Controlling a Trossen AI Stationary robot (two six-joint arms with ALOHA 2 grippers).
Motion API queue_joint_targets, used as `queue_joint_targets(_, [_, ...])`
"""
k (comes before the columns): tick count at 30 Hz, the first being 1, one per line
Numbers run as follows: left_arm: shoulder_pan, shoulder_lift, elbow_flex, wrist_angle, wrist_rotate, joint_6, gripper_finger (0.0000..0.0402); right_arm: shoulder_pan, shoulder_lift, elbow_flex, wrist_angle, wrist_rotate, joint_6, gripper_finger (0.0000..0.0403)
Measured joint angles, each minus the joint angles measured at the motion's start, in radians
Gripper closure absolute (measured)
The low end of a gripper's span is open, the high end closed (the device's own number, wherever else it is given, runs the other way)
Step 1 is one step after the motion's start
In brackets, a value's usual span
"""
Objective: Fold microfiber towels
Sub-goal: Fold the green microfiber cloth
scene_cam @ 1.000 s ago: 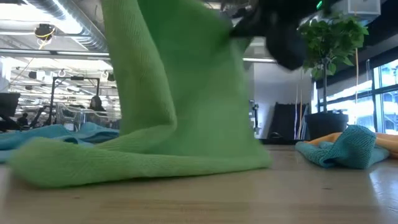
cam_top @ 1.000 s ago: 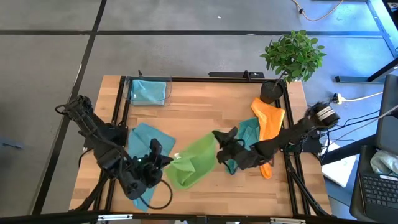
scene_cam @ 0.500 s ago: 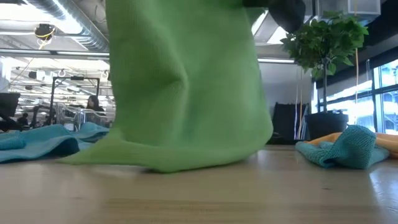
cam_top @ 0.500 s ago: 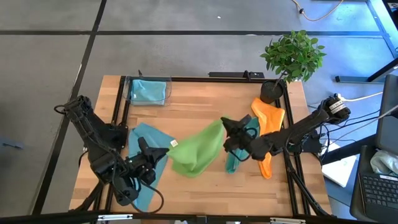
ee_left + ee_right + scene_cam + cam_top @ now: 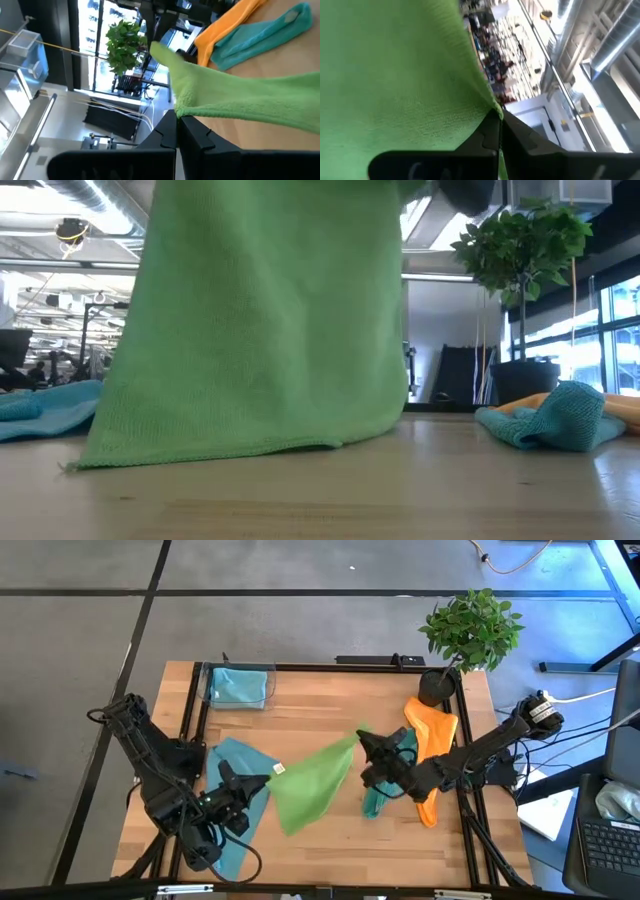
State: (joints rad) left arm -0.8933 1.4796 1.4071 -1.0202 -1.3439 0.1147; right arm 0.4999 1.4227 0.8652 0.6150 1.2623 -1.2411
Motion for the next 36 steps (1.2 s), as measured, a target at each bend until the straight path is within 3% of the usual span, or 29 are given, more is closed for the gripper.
queue_joint_targets(10, [-0.086, 0.000, 0.000, 0.226, -0.030, 0.166, 0.0401, 0.127, 0.000, 0.169, -0.055, 0.024, 0.001, 0.0392])
queue_joint_targets(23, [-0.188, 0.000, 0.000, 0.565, -0.125, 0.464, 0.0402, 0.211, 0.000, 0.346, -0.182, 0.035, 0.045, 0.0392])
queue_joint_targets(26, [-0.188, 0.000, 0.000, 0.526, -0.169, 0.391, 0.0401, 0.210, 0.000, 0.341, -0.237, 0.070, 0.150, 0.0394])
queue_joint_targets(29, [-0.166, 0.000, 0.000, 0.406, -0.163, 0.229, 0.0402, 0.167, 0.001, 0.323, -0.430, 0.066, 0.337, 0.0394])
queue_joint_targets(33, [-0.123, 0.000, -0.027, 0.169, -0.121, -0.067, 0.0402, 0.056, 0.001, 0.289, -0.677, -0.059, 0.624, 0.0391])
queue_joint_targets(36, [-0.102, 0.000, -0.082, 0.054, -0.103, -0.187, 0.0402, -0.051, 0.002, 0.254, -0.744, -0.146, 0.699, 0.0391])
